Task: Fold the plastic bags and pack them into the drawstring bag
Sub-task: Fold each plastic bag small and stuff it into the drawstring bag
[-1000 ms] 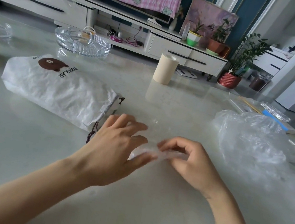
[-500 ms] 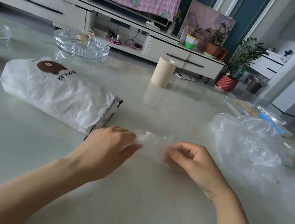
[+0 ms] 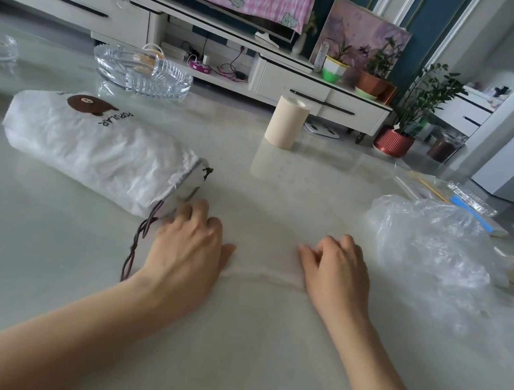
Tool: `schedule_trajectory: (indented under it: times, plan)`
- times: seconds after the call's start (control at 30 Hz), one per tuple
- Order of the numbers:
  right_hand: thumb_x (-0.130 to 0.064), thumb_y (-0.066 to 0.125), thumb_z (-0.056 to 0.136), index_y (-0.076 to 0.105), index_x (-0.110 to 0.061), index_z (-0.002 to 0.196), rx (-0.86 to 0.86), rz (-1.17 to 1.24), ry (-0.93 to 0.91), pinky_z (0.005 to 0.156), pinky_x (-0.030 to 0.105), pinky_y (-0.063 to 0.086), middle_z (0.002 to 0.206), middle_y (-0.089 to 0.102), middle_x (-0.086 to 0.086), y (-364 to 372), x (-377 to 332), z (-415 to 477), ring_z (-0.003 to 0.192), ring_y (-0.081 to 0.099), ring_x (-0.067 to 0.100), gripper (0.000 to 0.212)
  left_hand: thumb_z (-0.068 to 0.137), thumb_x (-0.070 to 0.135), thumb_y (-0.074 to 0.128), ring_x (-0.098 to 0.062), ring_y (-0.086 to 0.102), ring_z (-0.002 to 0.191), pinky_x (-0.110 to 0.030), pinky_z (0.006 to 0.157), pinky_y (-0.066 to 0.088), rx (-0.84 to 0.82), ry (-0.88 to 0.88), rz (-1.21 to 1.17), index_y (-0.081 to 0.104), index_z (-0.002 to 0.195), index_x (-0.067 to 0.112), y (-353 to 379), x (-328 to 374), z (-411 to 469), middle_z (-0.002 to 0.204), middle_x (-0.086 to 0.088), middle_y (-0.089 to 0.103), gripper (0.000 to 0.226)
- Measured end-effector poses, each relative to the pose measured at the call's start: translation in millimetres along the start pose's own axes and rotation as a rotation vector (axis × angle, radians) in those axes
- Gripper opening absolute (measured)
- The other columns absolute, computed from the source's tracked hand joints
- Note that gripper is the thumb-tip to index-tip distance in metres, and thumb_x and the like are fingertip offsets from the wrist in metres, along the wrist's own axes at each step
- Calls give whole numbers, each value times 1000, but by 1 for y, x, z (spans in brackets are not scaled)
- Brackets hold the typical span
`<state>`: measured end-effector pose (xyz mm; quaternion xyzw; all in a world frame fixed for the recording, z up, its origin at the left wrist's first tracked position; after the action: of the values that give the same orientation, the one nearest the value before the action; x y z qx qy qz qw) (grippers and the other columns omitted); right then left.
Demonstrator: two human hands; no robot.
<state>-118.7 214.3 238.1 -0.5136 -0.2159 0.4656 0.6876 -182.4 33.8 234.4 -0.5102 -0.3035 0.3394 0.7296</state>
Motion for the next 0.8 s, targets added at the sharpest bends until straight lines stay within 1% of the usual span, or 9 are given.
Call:
schedule_trajectory:
  times: [0.07, 0.17, 0.27, 0.4, 0.5, 0.57, 0.63, 0.7, 0.8]
  plan:
    - [-40, 48, 94, 59, -6, 85, -26, -35, 33, 77, 36, 40, 100, 55, 16, -2, 5, 0, 98, 53, 34, 37, 96, 43, 39, -27, 44, 108, -33, 77, 37, 27, 38, -172, 53, 99, 14, 1, -1, 0, 111, -5, 43, 32]
    - [-41, 48, 94, 45, -12, 81, -38, 71, 127, 67, 35, 38, 88, 62, 13, -7, 12, -1, 89, 57, 35, 32, 90, 32, 56, -21, 50, 86, -27, 62, 26, 78, 11, -482, 37, 71, 24, -2, -3, -1, 80, 8, 42, 28]
    - [-41, 50, 93, 47, -13, 87, -49, 165, 187, 68, 36, 41, 83, 64, 10, -10, 19, -2, 86, 58, 34, 29, 84, 18, 66, -11, 47, 66, -23, 54, 29, 74, -70, -772, 41, 77, 24, -2, -3, 1, 75, 9, 48, 26]
    - [-30, 57, 91, 53, -14, 86, -2, 206, 235, 64, 32, 38, 77, 60, 4, -13, 30, -1, 85, 58, 32, 18, 81, 17, 70, -5, 48, 60, -7, 49, 36, -12, -182, -1074, 59, 87, 27, -10, -9, 2, 78, 7, 54, 16]
    - [-19, 64, 87, 57, -12, 81, 29, 651, 276, 59, 27, 39, 70, 59, 0, -22, 31, 2, 73, 55, 23, 11, 80, 24, 73, -4, 51, 57, -8, 51, 37, -142, -149, -1173, 67, 72, 28, -22, -16, 4, 68, 12, 60, 10]
    - [-25, 70, 81, 61, -12, 86, -157, 1052, 218, 60, 18, 45, 75, 64, 2, -30, 18, -2, 73, 56, 18, 17, 76, 28, 74, 1, 53, 59, -9, 54, 39, -287, -108, -1232, 68, 69, 27, -28, -19, 4, 64, 16, 62, 9]
    - [-51, 77, 64, 62, -11, 102, -457, 1279, 98, 72, 19, 51, 93, 70, 5, -33, 5, -8, 86, 63, 17, 58, 74, 31, 75, 2, 55, 63, -10, 60, 41, -394, -47, -1237, 69, 69, 28, -33, -20, 3, 69, 13, 64, 7]
    - [-66, 77, 52, 56, -13, 120, -743, 1264, -7, 92, 28, 49, 116, 66, 9, -31, -6, -16, 108, 61, 18, 88, 74, 31, 74, 2, 55, 63, -11, 62, 41, -443, 12, -1204, 70, 71, 29, -35, -20, 3, 68, 12, 65, 5]
    - [-58, 79, 57, 52, -12, 129, -1009, 1178, -68, 102, 35, 41, 127, 59, 15, -28, -17, -26, 119, 54, 27, 89, 76, 29, 73, 5, 53, 54, -8, 54, 40, -504, 73, -1174, 70, 75, 27, -35, -18, 1, 61, 17, 63, 3]
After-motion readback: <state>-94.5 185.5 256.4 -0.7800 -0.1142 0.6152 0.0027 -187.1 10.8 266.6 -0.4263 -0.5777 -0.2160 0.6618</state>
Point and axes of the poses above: each hand's wrist, its own z-axis towards the middle knuckle, its own y-axis out of the palm, x = y × z, the point moved 1 cm from there along z, towards the middle knuckle
